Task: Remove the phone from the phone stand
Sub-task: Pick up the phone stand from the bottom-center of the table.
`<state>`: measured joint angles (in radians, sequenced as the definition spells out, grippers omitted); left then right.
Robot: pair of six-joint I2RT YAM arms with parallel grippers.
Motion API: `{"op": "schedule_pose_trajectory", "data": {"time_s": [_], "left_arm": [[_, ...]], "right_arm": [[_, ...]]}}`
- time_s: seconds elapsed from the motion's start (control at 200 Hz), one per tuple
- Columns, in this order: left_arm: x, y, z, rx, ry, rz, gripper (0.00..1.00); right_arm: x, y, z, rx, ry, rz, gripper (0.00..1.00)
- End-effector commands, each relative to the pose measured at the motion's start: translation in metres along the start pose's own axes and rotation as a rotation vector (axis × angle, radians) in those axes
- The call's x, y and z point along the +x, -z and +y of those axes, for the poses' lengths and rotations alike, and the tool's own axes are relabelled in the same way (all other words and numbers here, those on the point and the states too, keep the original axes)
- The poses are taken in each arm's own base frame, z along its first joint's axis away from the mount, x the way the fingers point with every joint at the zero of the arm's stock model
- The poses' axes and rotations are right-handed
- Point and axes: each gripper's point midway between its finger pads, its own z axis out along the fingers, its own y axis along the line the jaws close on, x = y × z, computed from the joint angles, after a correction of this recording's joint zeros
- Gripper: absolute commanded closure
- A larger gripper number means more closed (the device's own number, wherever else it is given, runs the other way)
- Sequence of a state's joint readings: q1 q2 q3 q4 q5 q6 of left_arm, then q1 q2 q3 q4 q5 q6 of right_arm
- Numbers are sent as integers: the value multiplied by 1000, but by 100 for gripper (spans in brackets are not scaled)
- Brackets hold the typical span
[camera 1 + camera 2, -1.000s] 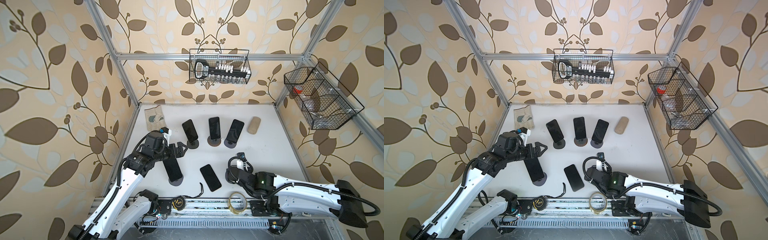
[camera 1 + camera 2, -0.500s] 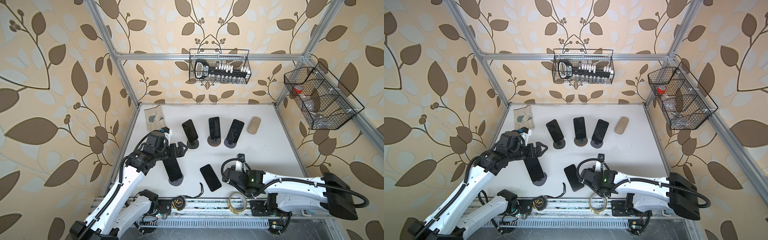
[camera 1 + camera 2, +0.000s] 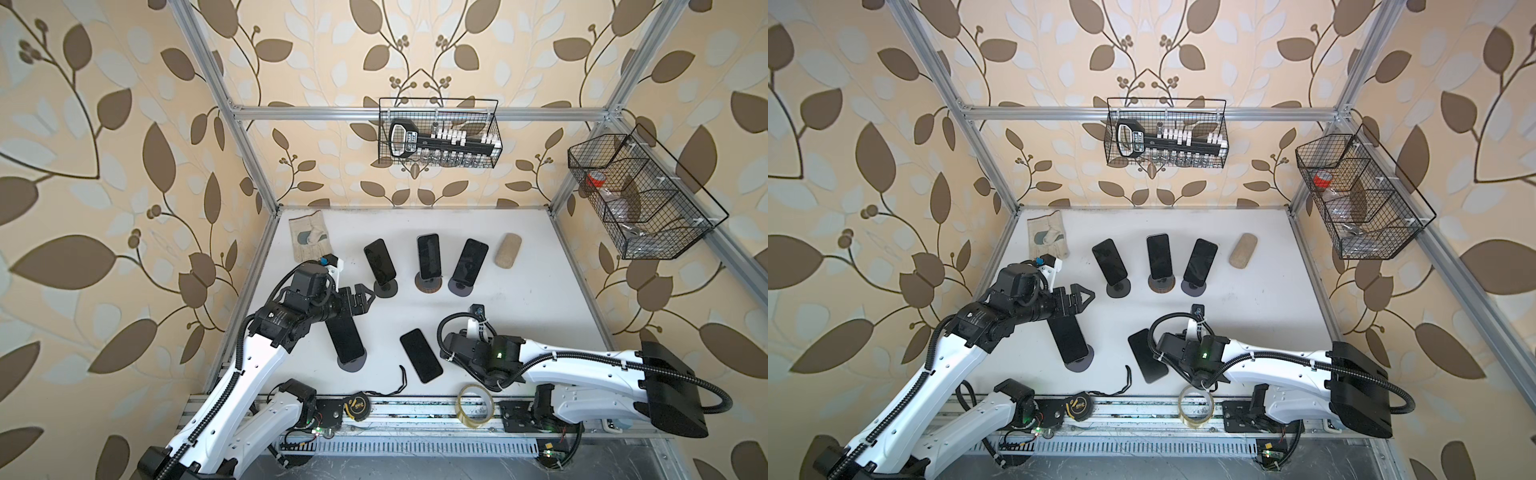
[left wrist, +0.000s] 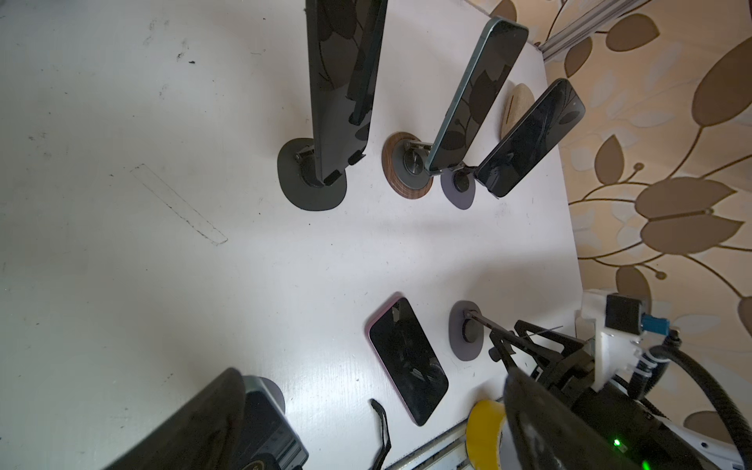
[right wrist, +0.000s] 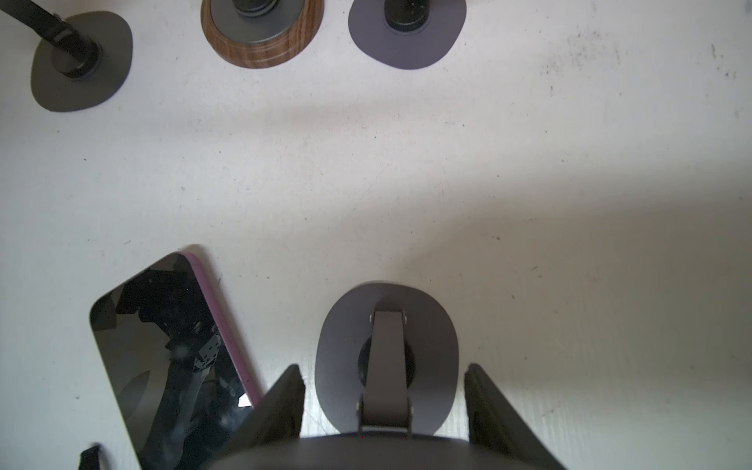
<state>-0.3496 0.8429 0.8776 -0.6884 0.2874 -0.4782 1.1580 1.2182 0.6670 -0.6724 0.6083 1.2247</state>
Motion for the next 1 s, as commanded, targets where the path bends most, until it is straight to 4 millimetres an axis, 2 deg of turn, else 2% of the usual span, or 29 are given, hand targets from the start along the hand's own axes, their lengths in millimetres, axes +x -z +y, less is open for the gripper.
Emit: {"op": "schedule_pose_trajectory", "data": {"time_s": [0.0,0.19,0.425,0.625,0.83,0.995], "left_arm": [[-2,5,0,0,6,-16,1],[-4,7,-3,10,5,-26,1],[-5,11,-5,12,-1,-34,1],[-9,17,-6,2,-17,-47,1],[-12,17,-10,13,-20,-45,1],[-14,22,-11,7,-31,-56,1]], "right_arm": [[-7,8,11,-37,-15,24,42],[-27,17,18,-63,9,31,40],[-50,10,-2,-51,42,69,40],[-72,7,-43,-18,21,98,41],[-112,9,-94,21,-122,38,40],[-131,6,-126,47,-213,3,39]]}}
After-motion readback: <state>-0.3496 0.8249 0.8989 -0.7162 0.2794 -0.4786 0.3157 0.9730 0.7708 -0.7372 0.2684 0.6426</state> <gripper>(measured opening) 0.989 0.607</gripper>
